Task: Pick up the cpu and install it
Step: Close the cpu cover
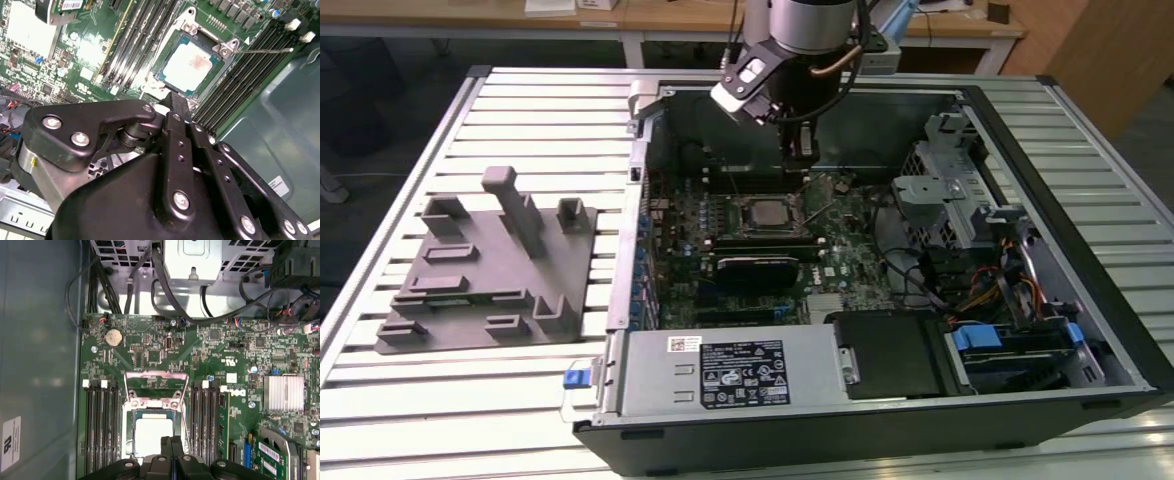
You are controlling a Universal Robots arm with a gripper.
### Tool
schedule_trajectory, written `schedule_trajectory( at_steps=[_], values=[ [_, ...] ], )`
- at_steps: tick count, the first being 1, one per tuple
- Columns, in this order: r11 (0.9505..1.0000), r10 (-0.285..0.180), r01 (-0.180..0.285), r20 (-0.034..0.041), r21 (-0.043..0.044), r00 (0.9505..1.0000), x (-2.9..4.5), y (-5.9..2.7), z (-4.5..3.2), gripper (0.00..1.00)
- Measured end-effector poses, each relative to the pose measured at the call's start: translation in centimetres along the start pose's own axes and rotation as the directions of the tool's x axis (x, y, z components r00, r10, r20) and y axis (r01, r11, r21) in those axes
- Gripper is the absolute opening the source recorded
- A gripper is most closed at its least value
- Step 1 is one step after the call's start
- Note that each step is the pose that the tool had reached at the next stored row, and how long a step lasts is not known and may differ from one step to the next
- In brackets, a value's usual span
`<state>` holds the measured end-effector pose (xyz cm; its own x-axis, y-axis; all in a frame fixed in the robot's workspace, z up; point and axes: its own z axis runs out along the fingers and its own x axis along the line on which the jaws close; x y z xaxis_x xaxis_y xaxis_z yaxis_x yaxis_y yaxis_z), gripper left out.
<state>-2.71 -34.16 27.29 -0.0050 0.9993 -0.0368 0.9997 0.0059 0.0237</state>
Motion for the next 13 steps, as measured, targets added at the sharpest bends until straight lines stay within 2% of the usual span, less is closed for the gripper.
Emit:
schedule_trajectory(
  at_steps=[13],
  values=[
    [1.0000, 0.000, 0.000, -0.0001, -0.0001, 1.0000, 0.00, 0.61, 0.03, 0.11]
  ],
)
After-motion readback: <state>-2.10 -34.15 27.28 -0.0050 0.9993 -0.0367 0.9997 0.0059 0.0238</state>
